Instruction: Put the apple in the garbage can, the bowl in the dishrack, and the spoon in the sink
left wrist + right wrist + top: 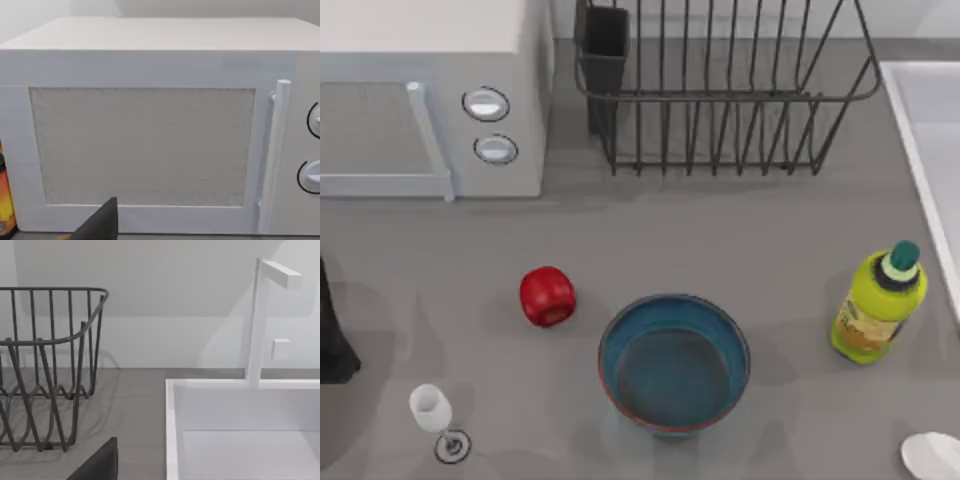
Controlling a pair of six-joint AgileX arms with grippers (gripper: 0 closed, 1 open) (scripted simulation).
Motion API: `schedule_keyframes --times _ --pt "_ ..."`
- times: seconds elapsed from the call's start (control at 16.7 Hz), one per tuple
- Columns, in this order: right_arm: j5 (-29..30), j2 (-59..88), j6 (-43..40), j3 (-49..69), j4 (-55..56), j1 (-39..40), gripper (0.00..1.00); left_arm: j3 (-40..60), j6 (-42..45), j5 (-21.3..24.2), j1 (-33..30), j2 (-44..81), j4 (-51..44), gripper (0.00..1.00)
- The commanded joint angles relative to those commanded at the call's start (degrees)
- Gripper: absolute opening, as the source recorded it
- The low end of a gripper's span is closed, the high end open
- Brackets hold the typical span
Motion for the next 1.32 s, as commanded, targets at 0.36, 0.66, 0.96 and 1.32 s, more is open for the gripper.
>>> schedule_keyframes --times 0.36,0.66,0.96,1.32 --pt "0.0 0.0 0.0 0.0 0.0 0.0 1.0 4.81 1.82 -0.16 -1.77 5.79 -3.63 1.0" --pt "0.0 0.0 0.0 0.0 0.0 0.0 1.0 20.44 7.44 -0.76 -7.06 25.7 -14.81 1.0" --pt "0.0 0.0 0.0 0.0 0.0 0.0 1.0 40.74 14.89 -1.54 -14.11 52.58 -29.62 1.0" --pt "0.0 0.0 0.0 0.0 0.0 0.0 1.0 65.14 23.77 -2.51 -22.5 84.03 -47.27 1.0"
